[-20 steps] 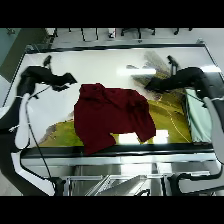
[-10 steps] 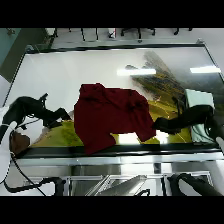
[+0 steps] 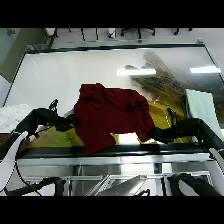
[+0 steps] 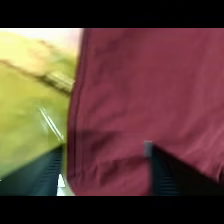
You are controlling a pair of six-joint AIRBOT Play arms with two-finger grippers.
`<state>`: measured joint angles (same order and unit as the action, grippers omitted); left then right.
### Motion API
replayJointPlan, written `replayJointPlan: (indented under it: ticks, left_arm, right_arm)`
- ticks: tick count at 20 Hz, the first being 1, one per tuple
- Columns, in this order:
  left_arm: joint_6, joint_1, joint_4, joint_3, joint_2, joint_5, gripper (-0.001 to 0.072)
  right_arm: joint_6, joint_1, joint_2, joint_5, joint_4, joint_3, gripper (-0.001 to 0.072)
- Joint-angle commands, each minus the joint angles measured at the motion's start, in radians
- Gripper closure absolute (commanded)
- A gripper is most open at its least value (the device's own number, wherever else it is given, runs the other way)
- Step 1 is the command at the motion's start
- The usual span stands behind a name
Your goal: Fold the shirts.
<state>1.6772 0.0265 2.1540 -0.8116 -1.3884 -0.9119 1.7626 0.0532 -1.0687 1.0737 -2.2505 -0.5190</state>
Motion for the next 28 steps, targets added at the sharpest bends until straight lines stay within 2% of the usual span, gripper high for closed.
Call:
replayJointPlan:
  ticks: [1,2,3,4,7,10,11,13,15,19,23,26,28]
  left_arm:
    - [0.002,-0.05,0.02,0.007,-0.037,0.055,0.0238]
    - [0.002,-0.051,0.02,0.007,-0.048,0.048,0.0281]
    - [0.002,-0.05,0.019,0.007,-0.05,0.044,0.0645]
    - [0.007,-0.049,0.015,0.007,-0.044,0.044,0.069]
    - [0.007,-0.029,0.014,0.007,-0.001,0.047,0.0691]
    - [0.007,0.001,0.014,0.007,0.037,0.035,0.069]
    - [0.007,0.005,0.013,0.007,0.047,0.029,0.069]
    - [0.007,0.005,0.013,0.007,0.057,0.021,0.0691]
    - [0.007,0.004,0.011,0.007,0.056,0.013,0.069]
    - [0.006,0.005,-0.024,0.007,0.056,0.0,0.069]
    - [0.006,0.005,-0.069,0.007,0.056,-0.034,0.069]
    - [0.006,0.005,-0.069,0.007,0.056,-0.045,0.069]
    - [0.006,0.005,-0.069,0.007,0.056,-0.06,0.0691]
  right_arm:
    - [0.002,-0.029,-0.027,-0.032,-0.006,0.007,0.0068]
    - [0.002,-0.03,-0.042,-0.034,-0.008,0.007,0.0068]
    - [0.002,-0.03,-0.061,-0.036,-0.016,0.007,0.0068]
    - [0.002,-0.03,-0.079,-0.036,-0.018,0.007,0.0069]
    - [0.003,-0.031,-0.138,-0.055,-0.023,0.007,0.0069]
    - [0.013,-0.037,-0.183,-0.141,-0.078,0.006,0.0072]
    - [0.022,-0.045,-0.193,-0.167,-0.102,0.004,0.0146]
    - [0.022,-0.072,-0.199,-0.208,-0.139,0.002,0.0673]
    - [0.026,-0.095,-0.19,-0.21,-0.155,-0.023,0.069]
    - [0.021,-0.02,-0.044,-0.073,-0.154,-0.156,0.0691]
    - [-0.072,0.286,0.124,-0.066,-0.086,-0.203,0.069]
    - [-0.143,0.452,0.113,0.003,0.064,-0.152,0.069]
    - [-0.144,0.509,0.097,0.015,0.081,-0.096,0.069]
